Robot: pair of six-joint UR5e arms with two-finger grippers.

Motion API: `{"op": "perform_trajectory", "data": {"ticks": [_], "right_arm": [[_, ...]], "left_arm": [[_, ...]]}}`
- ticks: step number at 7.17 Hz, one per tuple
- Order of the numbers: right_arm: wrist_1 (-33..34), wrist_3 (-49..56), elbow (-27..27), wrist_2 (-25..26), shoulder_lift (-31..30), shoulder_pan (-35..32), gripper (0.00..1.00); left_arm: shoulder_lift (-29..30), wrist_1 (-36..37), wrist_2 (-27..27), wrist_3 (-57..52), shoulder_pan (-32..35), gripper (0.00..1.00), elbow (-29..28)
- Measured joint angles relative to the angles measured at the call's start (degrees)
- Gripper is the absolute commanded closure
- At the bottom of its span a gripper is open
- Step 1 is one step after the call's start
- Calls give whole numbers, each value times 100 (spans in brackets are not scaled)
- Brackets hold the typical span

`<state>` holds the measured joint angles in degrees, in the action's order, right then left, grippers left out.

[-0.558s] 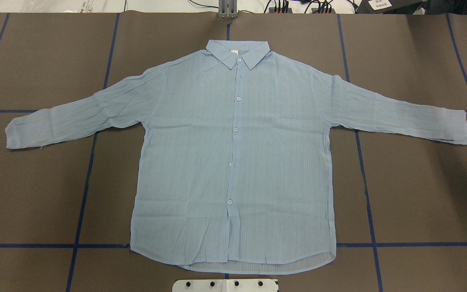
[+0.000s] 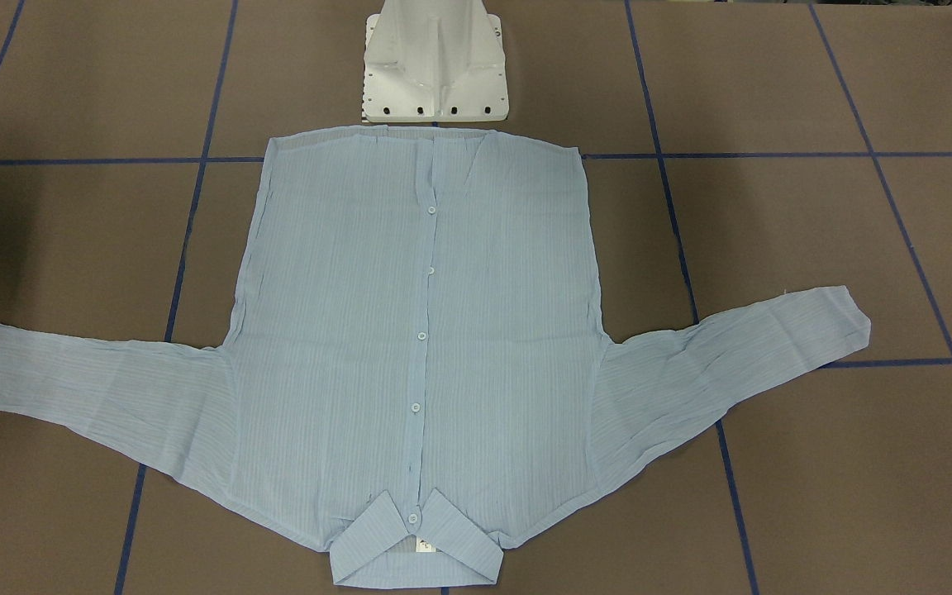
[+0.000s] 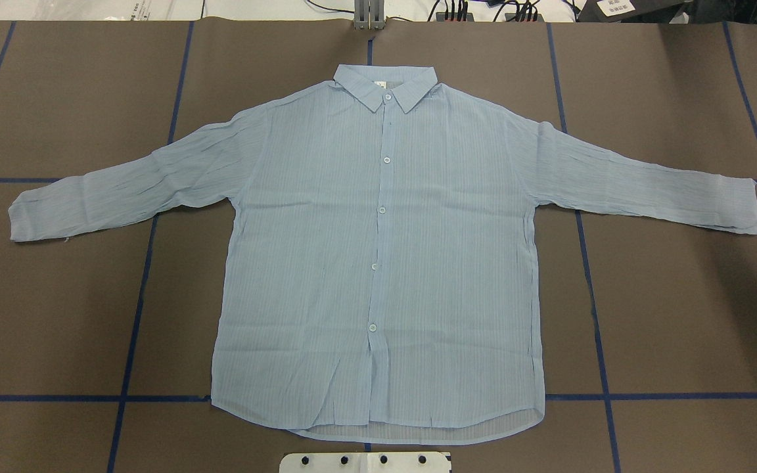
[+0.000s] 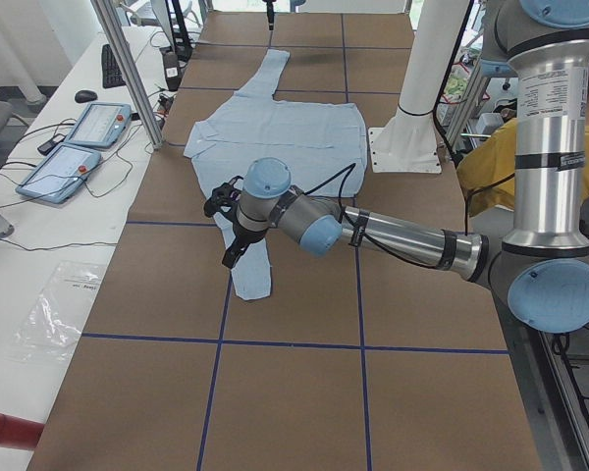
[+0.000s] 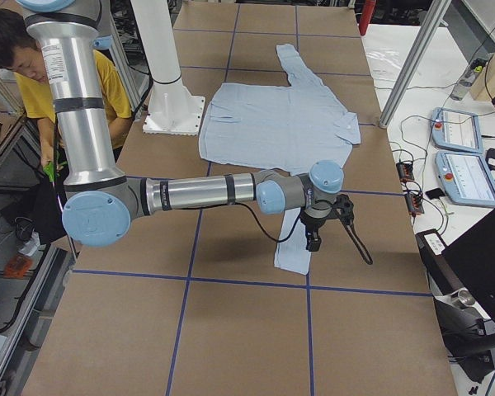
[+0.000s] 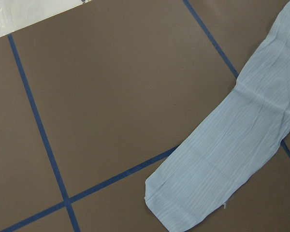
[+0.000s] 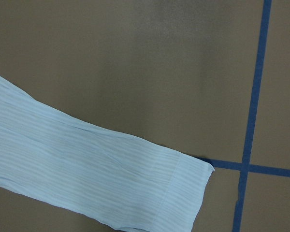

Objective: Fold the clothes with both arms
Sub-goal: 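Move the right gripper down to the cuff of the sleeve nearest it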

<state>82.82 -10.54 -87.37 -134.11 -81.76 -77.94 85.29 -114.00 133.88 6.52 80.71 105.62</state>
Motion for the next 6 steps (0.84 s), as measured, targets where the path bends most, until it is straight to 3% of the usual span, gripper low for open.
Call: {"op": "perform_trajectory", "data": {"ticks": [2, 3, 4, 6], "right_arm": [[-367, -575, 265, 35, 99, 229, 16], [-1012, -1262, 577, 123, 151, 473, 23], [-1678, -1769, 962, 235, 195, 678, 24], [-2236, -1922, 1454, 306, 235, 759, 24]], "left_arm": [[-45, -18, 36, 12, -5, 0, -43], [-44, -44, 44, 25, -6, 0, -48], [-20, -60, 50, 126, -7, 0, -63], [61, -74, 51, 406, -10, 0, -96]]}}
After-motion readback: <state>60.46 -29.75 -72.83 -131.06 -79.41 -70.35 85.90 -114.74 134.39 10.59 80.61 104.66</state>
